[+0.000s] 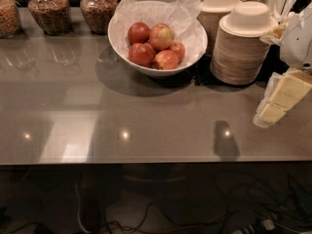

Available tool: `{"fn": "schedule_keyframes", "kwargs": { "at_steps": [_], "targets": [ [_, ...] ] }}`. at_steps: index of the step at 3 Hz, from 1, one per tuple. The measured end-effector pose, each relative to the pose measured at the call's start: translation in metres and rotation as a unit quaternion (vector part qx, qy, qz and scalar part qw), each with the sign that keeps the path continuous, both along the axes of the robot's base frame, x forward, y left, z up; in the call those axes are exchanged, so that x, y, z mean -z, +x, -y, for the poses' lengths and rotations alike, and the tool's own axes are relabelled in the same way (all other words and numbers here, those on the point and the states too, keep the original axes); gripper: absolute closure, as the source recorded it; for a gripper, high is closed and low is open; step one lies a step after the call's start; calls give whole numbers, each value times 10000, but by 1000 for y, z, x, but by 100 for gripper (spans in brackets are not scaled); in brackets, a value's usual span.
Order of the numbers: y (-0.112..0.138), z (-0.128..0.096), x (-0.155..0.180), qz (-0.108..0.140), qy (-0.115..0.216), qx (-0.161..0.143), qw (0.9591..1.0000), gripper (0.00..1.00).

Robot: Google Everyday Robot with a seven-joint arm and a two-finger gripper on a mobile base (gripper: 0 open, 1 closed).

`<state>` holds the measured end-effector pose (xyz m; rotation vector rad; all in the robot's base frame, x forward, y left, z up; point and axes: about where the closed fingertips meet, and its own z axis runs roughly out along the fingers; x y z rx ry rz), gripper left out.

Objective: Pick apple from white bowl

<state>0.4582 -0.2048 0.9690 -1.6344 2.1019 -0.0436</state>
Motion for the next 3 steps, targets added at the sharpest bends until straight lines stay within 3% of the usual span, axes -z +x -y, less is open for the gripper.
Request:
{"fn": "schedule_keyframes", "kwargs": {
  "at_steps": [1, 2, 3],
  "targets": [
    [40, -19, -4, 658, 507, -93, 9965, 0],
    [89, -36, -13, 1244, 831, -196, 9886, 0],
    [133, -53, -19, 1532, 953, -328, 9830, 0]
  ]
}}
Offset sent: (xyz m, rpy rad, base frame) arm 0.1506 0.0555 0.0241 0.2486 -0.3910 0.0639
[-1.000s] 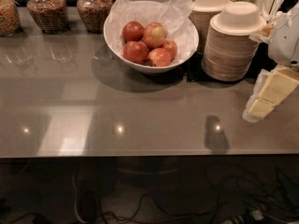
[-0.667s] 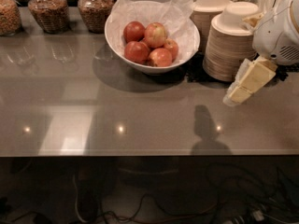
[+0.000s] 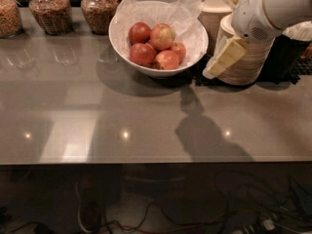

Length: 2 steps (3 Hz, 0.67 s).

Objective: Pick apple from white bowl

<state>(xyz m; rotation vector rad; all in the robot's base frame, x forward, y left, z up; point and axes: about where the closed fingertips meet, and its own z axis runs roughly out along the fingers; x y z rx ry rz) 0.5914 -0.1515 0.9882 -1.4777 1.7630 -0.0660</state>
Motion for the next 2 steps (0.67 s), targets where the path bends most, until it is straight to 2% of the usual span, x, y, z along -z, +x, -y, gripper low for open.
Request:
{"fn": "schedule_keyframes", "kwargs": {
  "at_steps": [1, 2],
  "targets": [
    [42, -23, -4, 89, -48, -159, 9998, 0],
    [72, -50, -3, 65, -100, -352, 9993, 19]
  ]
}}
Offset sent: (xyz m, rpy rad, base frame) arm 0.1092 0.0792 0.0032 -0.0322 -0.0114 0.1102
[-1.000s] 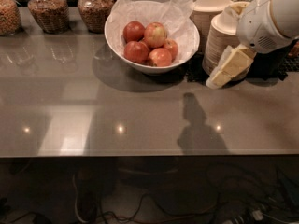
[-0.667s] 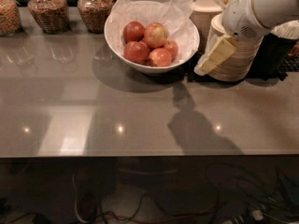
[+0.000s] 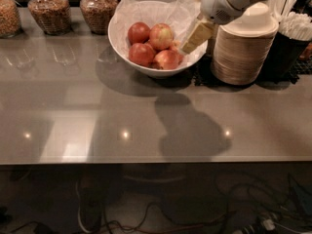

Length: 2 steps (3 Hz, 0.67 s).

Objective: Pick apple from white bowl

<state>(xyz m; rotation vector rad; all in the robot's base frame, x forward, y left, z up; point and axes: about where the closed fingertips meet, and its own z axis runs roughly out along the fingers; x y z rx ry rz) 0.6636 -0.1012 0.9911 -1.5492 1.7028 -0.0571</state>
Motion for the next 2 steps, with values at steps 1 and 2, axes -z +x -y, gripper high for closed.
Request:
{"fn": "schedule_keyframes", "kwargs": {
  "at_steps": [1, 2],
  "targets": [
    [19, -24, 6, -74, -21, -169, 9998, 27],
    [30, -43, 15, -179, 31, -286, 9994, 29]
  ]
}}
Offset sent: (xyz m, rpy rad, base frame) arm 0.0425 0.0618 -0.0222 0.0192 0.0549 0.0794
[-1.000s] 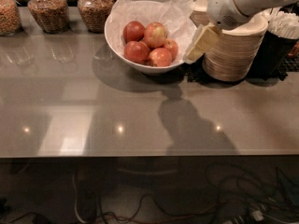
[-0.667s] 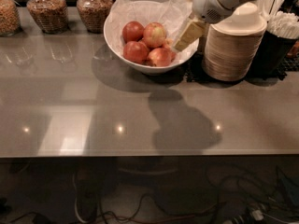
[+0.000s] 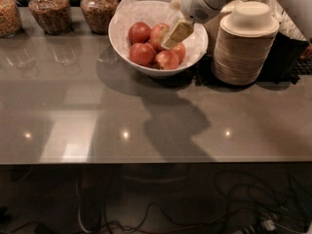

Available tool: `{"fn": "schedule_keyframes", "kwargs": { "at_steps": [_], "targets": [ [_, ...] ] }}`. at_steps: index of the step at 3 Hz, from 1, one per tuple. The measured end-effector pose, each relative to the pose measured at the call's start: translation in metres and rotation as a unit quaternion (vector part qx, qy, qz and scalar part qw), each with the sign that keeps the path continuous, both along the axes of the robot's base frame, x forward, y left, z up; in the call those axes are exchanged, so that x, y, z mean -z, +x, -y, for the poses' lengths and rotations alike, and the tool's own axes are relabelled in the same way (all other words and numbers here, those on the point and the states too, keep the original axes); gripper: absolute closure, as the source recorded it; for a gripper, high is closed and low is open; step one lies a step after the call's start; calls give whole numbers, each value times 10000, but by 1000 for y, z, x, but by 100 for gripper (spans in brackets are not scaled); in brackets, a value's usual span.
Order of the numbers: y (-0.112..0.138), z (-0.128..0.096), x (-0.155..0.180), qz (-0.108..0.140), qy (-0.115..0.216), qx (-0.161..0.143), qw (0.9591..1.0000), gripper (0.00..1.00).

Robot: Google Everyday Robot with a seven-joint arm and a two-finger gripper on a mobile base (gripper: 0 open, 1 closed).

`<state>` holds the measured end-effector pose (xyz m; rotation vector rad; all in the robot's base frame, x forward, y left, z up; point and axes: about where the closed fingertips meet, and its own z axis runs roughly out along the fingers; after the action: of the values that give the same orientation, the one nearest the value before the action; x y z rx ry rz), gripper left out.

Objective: Pick apple from white bowl

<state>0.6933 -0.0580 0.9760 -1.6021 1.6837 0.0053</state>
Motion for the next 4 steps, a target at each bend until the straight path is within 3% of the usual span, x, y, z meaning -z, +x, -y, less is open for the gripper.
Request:
{"fn": "schedule_keyframes", "kwargs": {
  "at_steps": [2, 4],
  "targets": [
    [17, -11, 18, -162, 98, 41, 9998, 29],
    [41, -3, 38, -381, 82, 320, 9987, 29]
  ]
}}
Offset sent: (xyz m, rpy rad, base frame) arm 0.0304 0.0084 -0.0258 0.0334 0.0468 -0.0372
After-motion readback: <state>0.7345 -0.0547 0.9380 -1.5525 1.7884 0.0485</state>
